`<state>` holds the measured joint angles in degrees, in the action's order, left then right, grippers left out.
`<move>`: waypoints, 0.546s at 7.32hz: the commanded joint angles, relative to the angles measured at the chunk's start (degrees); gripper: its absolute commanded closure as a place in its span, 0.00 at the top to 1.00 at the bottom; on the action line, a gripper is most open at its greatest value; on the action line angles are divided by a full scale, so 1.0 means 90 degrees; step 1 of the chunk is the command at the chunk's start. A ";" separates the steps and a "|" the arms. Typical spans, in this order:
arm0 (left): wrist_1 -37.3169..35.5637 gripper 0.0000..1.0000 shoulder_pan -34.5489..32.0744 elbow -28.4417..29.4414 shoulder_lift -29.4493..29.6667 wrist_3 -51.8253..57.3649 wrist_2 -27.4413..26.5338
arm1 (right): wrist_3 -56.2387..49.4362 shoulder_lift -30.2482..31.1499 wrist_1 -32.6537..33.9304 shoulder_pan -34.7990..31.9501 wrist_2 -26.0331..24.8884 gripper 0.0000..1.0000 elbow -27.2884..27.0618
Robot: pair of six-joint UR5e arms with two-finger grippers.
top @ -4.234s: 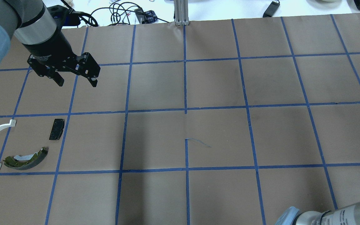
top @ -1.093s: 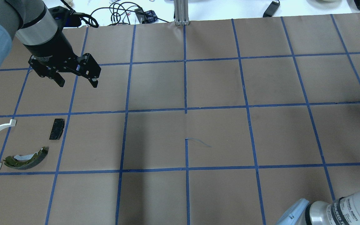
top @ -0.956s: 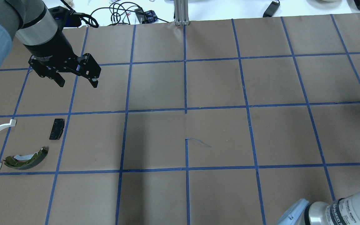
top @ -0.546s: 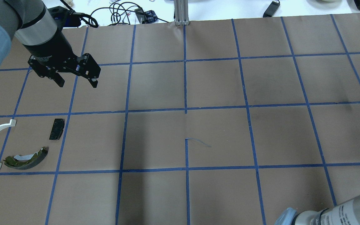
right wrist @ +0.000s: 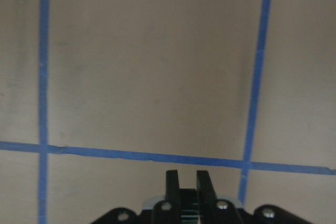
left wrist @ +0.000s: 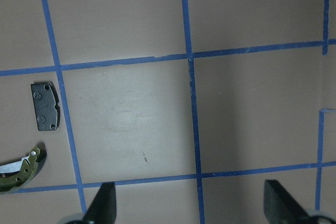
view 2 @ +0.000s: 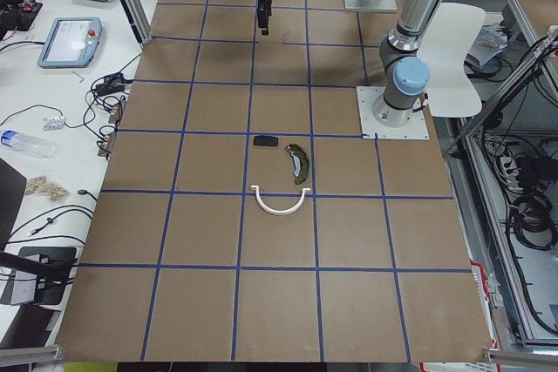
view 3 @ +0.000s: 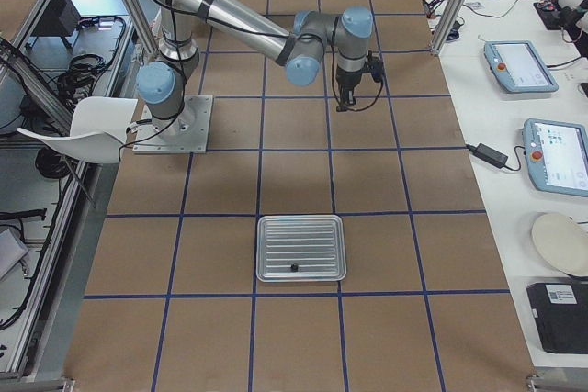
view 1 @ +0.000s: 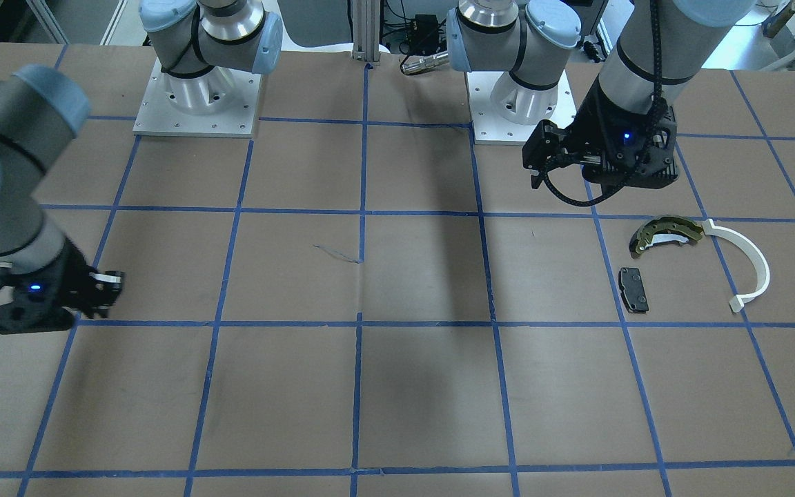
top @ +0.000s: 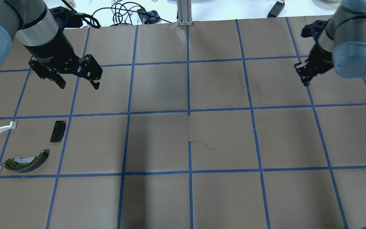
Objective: Place bearing gear from tray to pile
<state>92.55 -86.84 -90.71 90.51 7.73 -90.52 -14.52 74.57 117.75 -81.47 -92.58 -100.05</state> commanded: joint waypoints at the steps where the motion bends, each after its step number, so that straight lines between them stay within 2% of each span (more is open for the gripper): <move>1: 0.0000 1.00 0.0010 0.0001 0.0011 0.0000 -0.0001 | 0.2123 -0.0227 0.0360 -0.1811 0.0158 0.00 -0.0036; 3: -0.0009 1.00 0.0011 0.0001 0.0021 0.0000 0.0009 | 0.2985 -0.0667 0.0753 -0.2681 0.0248 0.00 0.0002; 4: -0.0010 1.00 0.0011 0.0001 0.0060 0.0010 0.0009 | 0.3377 -0.0852 0.1247 -0.3170 0.0306 0.00 0.0032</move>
<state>92.49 -86.76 -90.71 90.76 7.75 -90.46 10.80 69.11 124.91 -104.39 -90.40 -100.09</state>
